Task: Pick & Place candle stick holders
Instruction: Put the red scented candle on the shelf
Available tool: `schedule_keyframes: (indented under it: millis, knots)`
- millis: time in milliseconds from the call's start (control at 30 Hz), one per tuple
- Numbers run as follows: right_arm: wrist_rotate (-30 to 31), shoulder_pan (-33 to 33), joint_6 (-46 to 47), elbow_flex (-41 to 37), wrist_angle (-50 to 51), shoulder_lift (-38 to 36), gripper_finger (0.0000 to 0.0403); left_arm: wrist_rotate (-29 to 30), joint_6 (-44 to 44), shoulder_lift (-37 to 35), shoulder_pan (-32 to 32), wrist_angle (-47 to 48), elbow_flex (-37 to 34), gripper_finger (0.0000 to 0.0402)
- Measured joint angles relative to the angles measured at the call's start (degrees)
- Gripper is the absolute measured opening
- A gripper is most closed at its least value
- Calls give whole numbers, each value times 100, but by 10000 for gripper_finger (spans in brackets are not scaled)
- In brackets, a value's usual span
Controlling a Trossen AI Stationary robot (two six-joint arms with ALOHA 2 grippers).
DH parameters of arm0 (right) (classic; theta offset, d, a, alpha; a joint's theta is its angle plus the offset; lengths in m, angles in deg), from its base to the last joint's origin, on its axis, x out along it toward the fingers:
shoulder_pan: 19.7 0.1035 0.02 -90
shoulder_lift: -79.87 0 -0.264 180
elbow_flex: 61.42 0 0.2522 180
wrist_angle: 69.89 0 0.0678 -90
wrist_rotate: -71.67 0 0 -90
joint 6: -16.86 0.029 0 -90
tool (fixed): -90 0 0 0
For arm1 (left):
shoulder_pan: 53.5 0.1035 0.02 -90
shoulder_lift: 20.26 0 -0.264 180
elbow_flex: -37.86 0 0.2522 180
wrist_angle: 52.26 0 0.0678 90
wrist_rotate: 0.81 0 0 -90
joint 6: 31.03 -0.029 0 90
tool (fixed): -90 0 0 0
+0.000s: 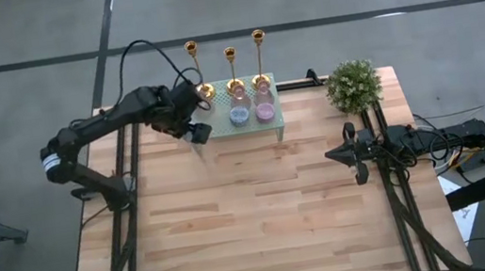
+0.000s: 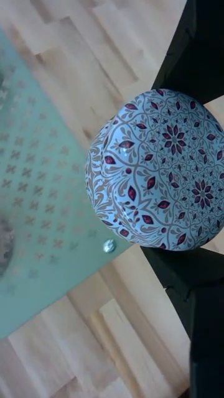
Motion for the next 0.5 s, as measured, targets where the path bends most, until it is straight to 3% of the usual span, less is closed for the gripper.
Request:
schedule_keyframes:
  millis: [200,500]
  knots:
    - [0,0,0,0,0,0,8,-14,-335,491,128,-7,223,312]
    - [-2,0,0,0,0,-1,8,140,-686,1329,143,242,1116,312]
